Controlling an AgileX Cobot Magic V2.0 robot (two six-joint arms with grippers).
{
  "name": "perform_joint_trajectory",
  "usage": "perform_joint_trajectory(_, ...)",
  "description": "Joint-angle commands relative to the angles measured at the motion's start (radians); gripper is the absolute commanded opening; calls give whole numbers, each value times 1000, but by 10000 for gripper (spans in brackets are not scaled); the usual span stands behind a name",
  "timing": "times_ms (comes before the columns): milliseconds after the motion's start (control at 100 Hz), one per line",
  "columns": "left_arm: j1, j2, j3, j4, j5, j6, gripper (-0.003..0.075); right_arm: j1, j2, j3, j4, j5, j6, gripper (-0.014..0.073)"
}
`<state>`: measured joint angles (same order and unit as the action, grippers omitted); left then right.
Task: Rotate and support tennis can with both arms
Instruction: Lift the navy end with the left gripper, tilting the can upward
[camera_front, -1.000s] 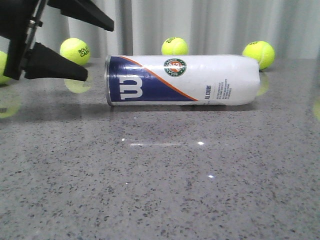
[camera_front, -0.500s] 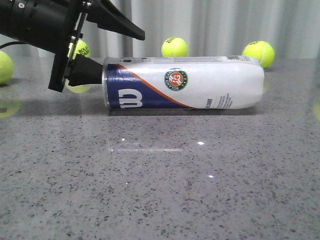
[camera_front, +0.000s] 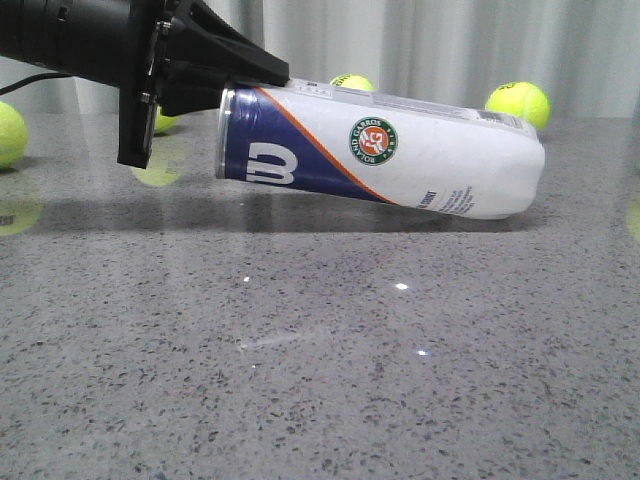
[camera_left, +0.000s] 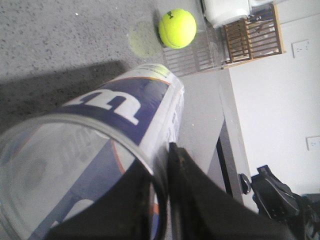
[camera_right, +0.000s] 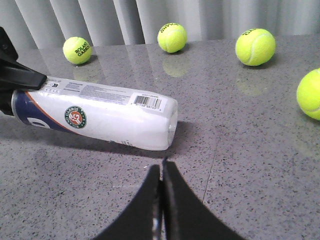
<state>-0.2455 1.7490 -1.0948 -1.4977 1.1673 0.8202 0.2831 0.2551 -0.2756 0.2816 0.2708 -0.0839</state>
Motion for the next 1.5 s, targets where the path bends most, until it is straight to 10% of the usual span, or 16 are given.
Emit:
perform_joint_trajectory(0, -6, -42, -29, -72, 64, 10, -20, -8, 8, -26, 9, -65, -8, -55)
perform_joint_trajectory(380, -6, -121, -33, -44, 50, 65, -21, -8, 8, -26, 9, -65, -8, -55)
perform_joint_trajectory(1190, -202, -339, -562, 984, 71, -507, -21, -8, 8, -26, 9, -65, -8, -55)
perform_joint_trajectory(1490, -290, -339, -648, 1157, 108, -601, -21, -8, 8, -26, 9, -65, -8, -55)
